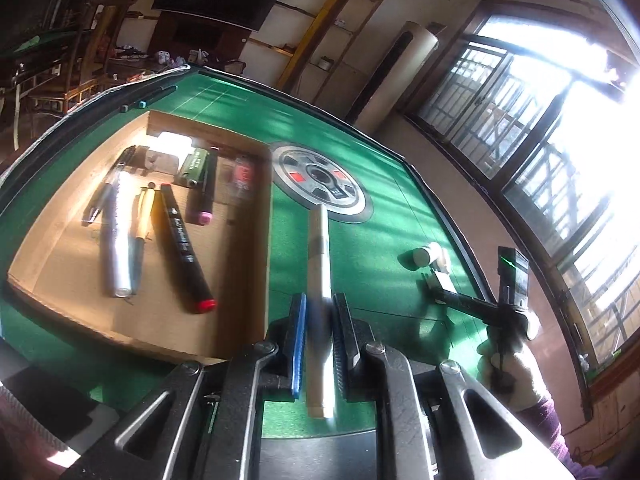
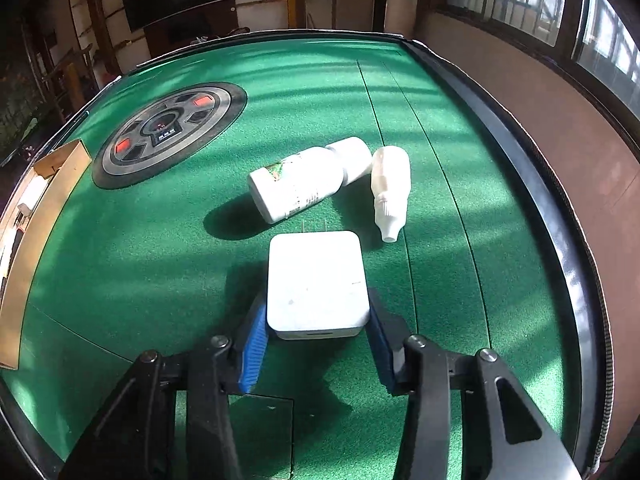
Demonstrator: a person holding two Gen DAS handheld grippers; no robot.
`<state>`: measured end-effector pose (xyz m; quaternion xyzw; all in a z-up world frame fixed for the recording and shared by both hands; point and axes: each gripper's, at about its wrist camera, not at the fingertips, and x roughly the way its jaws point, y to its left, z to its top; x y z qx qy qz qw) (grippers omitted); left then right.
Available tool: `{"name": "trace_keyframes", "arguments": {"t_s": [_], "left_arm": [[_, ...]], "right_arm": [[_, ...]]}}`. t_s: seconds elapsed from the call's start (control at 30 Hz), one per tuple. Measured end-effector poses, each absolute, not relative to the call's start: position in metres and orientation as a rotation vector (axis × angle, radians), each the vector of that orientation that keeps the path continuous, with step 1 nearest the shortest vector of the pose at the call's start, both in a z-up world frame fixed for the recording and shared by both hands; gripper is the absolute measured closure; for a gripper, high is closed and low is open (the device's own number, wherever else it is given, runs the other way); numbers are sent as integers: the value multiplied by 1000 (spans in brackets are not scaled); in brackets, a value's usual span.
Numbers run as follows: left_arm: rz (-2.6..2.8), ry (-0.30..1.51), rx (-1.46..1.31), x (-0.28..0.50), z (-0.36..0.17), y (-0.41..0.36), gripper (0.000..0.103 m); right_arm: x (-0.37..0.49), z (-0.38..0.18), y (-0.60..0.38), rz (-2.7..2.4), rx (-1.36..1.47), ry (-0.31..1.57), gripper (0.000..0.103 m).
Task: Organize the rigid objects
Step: 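Lower the white stick into the box with the left tool while the right tool carries the white charger there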
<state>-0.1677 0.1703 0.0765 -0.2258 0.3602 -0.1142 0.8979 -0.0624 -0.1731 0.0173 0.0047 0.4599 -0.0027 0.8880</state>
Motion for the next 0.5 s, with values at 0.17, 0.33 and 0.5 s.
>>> {"name": "trace_keyframes", "arguments": {"t_s": [0.17, 0.33, 0.5], "left_arm": [[-51, 744, -463, -172, 67, 232, 91], [62, 779, -501, -165, 51, 275, 91], [125, 880, -506, -140, 29, 287, 91]], "right_arm": [[-71, 35, -158, 57, 30, 926, 59], [-75, 56, -112, 179, 14, 904, 59], [-78, 73, -62, 331, 22, 899, 59]]}}
